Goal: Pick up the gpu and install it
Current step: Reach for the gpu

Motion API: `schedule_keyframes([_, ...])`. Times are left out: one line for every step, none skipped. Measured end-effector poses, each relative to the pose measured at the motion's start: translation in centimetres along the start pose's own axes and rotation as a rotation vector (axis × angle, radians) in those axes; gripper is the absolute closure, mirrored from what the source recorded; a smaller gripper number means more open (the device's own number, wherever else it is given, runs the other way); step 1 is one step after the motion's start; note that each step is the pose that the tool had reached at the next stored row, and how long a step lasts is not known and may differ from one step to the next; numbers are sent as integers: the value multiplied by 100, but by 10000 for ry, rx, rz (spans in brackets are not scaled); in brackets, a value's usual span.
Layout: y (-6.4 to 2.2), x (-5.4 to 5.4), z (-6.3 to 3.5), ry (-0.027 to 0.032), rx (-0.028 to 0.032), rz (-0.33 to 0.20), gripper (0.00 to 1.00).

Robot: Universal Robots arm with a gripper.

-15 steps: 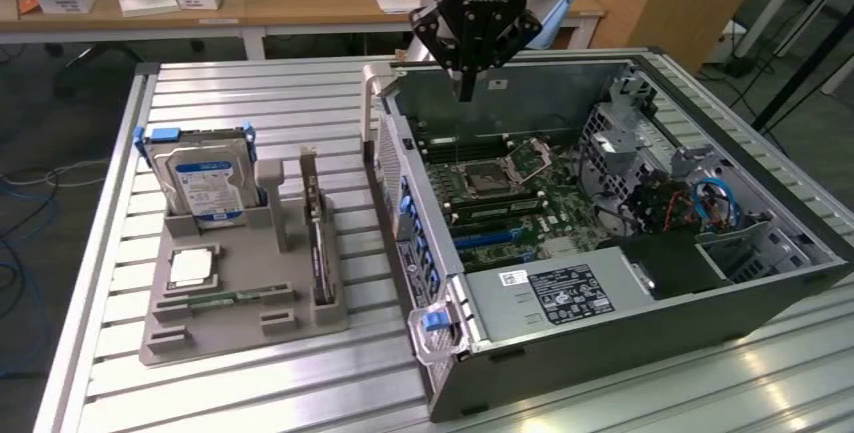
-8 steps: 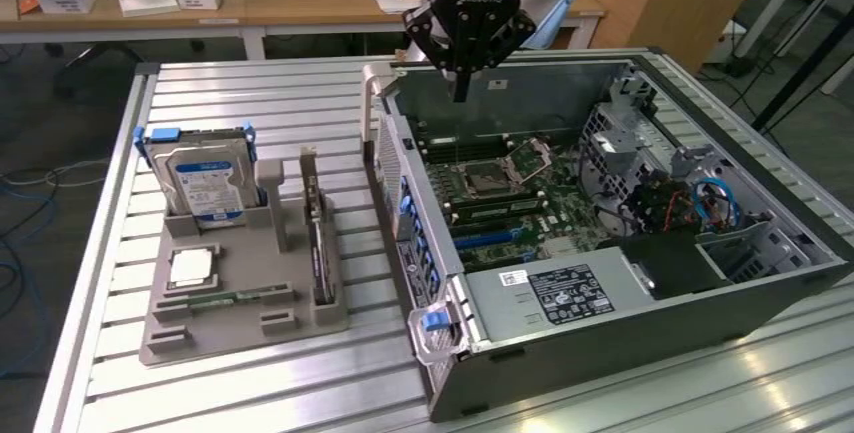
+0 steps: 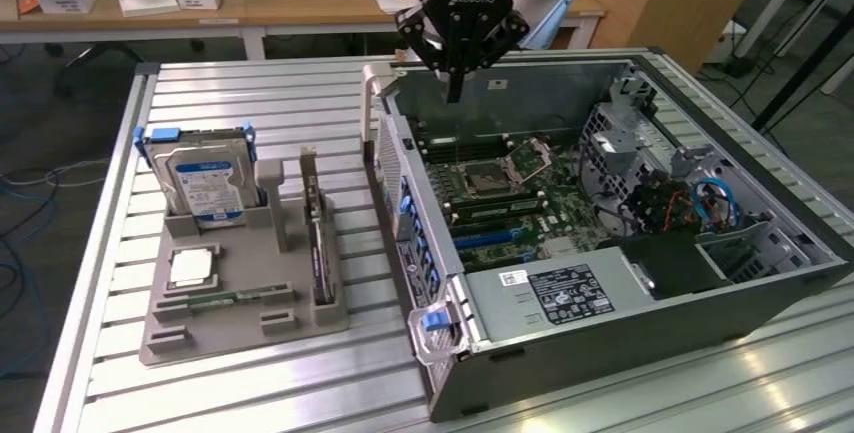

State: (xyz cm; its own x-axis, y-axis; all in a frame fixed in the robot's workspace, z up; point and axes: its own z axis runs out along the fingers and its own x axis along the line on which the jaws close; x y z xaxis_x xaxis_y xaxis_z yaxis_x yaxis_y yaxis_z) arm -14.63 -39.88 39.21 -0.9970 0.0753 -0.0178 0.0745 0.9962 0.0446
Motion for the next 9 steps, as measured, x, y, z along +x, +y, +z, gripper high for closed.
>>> schedule_keyframes([-1, 9, 0, 0, 0, 0, 89])
schedule_keyframes([-1, 17, 1, 0, -1, -1, 89])
schedule_keyframes([-2, 25, 1, 0, 0, -1, 89])
schedule_keyframes([-3, 34, 1, 0, 0, -1, 89])
schedule_keyframes([-3, 42, 2, 0, 0, -1, 89])
schedule_keyframes([-4, 50, 2, 0, 0, -1, 89])
schedule_keyframes([-5, 58, 2, 0, 0, -1, 89])
schedule_keyframes([-5, 66, 2, 0, 0, -1, 89])
schedule_keyframes([-6, 74, 3, 1, 0, -1, 89])
